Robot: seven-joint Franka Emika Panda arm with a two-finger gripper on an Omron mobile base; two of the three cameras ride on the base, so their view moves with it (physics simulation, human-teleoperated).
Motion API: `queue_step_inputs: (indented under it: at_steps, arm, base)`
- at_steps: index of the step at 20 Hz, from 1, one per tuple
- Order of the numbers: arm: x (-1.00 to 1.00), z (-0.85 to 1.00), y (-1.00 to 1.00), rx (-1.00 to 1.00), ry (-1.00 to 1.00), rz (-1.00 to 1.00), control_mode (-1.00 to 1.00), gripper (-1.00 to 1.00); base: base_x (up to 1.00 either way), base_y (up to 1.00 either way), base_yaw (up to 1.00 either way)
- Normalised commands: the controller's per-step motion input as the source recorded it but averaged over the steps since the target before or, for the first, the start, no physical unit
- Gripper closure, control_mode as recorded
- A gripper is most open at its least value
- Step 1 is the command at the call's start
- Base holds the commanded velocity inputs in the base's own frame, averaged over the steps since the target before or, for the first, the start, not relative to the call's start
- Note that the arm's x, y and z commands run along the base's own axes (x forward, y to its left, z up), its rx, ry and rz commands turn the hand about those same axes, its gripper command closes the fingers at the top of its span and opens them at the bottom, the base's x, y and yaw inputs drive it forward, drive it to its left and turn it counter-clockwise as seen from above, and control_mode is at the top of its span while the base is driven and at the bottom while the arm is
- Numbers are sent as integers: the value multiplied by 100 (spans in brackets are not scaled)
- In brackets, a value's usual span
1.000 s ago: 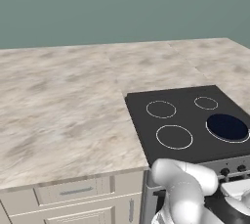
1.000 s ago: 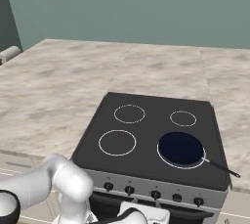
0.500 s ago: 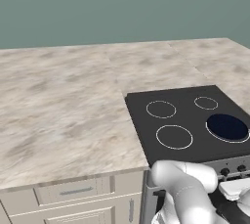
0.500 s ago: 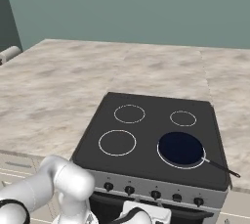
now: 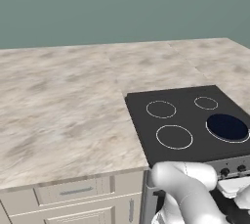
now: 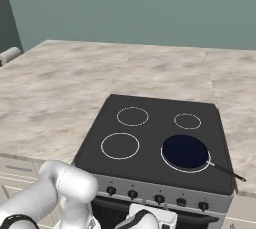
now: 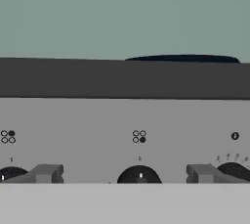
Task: Turn on the front right burner of the stove.
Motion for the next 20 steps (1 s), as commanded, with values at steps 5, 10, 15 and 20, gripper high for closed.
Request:
queue_step_inputs:
  at_steps: [5,10,15,20]
  arm:
    - [15,-18,-7,1,0,0,-100,-100]
    - [20,-19,-6,0,0,0,-100,-100]
    - [10,-22,-6,0,0,0,-100,-100]
    - [5,-17,-9,1,0,0,-100,-100]
  base:
    - [0,0,0]
    - [0,0,0]
    - [0,0,0]
    - [0,0,0]
